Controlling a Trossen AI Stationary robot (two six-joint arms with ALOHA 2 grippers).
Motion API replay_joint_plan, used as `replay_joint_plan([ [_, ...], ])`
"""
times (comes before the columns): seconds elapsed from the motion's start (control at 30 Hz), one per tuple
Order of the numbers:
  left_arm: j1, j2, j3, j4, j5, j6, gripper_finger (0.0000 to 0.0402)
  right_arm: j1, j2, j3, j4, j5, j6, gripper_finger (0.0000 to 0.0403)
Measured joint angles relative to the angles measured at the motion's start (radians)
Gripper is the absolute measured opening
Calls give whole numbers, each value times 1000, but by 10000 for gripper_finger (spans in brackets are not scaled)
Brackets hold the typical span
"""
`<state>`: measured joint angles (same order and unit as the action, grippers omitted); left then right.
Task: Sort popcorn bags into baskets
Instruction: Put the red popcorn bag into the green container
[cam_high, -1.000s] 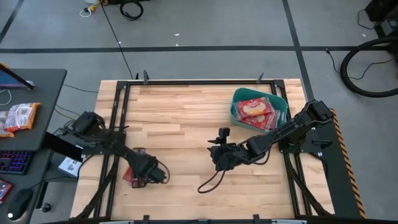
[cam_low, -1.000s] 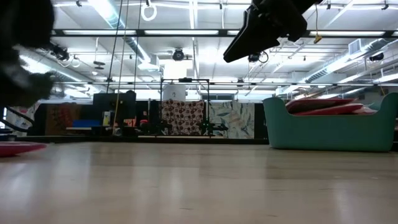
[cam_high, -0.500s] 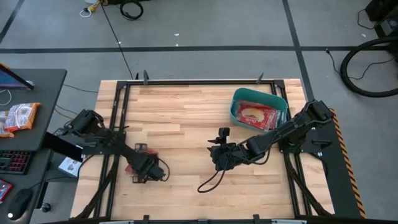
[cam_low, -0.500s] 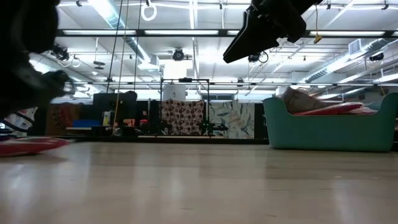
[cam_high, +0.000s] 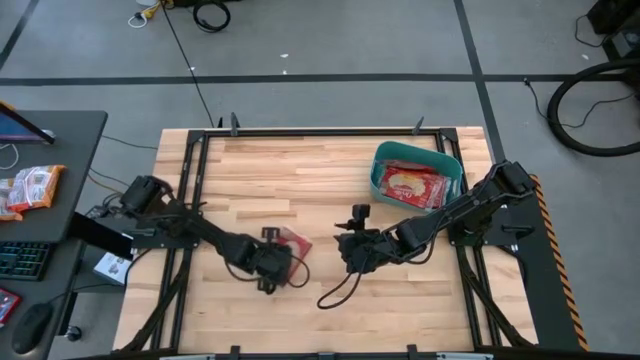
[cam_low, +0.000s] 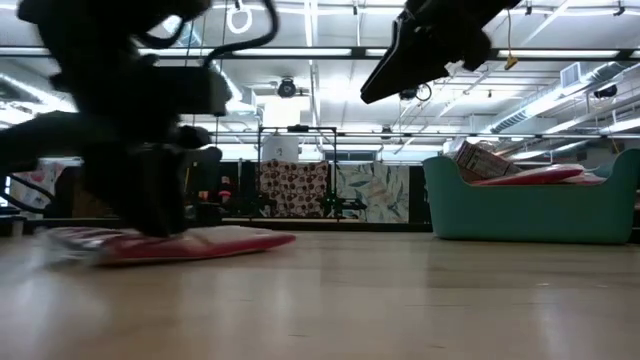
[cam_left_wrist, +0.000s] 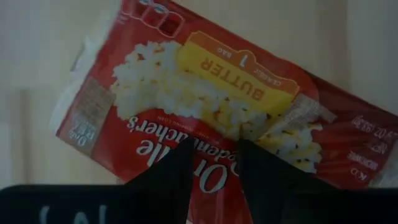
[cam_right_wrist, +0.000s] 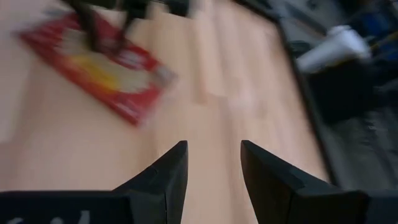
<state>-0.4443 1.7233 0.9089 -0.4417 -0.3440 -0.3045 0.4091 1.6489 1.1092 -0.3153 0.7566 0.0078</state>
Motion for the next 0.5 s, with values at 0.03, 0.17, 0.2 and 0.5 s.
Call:
replay_joint_plan([
  [0.03,14,0,0,24,-3,19,130,0,0,0,-1,-36,0,153],
  [0.17,76,1,-1,129,-3,85,130,0,0,0,-43,-177,-8,153],
  [0.2,88,1,-1,143,3,99,130,0,0,0,-59,-185,-3,153],
  [0.5,102,-1,135,-62,160,117,130,-26,0,-66,35,-284,96,153],
])
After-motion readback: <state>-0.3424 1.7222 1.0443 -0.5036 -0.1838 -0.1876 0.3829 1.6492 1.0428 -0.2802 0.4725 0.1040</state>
